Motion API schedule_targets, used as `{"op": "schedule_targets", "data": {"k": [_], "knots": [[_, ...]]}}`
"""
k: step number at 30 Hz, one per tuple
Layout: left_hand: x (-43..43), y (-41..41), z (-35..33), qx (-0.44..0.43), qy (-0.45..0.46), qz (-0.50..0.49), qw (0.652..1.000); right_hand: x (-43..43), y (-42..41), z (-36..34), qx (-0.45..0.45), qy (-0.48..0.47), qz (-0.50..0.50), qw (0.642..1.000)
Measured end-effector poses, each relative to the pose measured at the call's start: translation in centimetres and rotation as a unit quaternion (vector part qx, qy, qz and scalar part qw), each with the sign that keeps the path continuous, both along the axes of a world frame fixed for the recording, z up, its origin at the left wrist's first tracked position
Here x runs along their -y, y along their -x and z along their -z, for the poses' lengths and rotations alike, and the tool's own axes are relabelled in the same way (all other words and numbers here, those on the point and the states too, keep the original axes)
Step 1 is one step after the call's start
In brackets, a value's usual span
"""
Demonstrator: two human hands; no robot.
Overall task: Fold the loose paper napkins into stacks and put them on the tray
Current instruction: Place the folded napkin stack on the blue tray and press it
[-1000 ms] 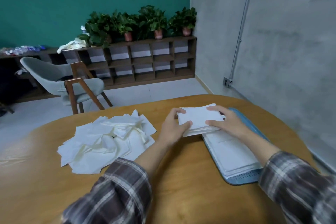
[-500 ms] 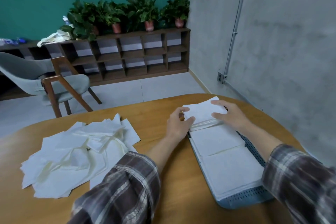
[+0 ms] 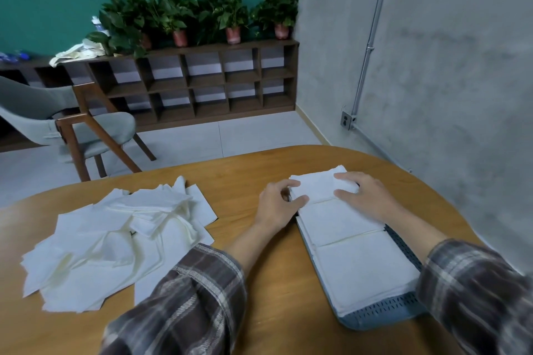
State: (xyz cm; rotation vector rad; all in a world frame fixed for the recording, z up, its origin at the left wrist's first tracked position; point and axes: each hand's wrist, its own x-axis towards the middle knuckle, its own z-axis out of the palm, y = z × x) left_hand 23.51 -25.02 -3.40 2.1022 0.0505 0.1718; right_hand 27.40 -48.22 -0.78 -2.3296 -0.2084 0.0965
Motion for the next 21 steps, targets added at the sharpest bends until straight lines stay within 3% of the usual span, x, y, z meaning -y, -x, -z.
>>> {"op": "schedule_targets", "data": {"k": [4,7,11,21], "knots": [[0.4,0.6,-0.8,0.029,-0.063,-0.002,0.998,0.1,0.7,0.0,0.044,0.066,-0.011,0.997],[1.5,1.4,-2.3,0.066,-0.162,0.043,0.984,-0.4,1.4,-0.3,0.115,0.137,-0.05,0.983],[3.6,2.2,-1.0,-0.019,-0.323,0.13,0.937,-0.9,1.9,1.4,0.089,0.236,-0.092,0.963],[3.9,1.9,1.5,-0.048,-0.334,0.161,0.927,-0.7,1.8,4.0,0.045,0.247,-0.089,0.964]]}}
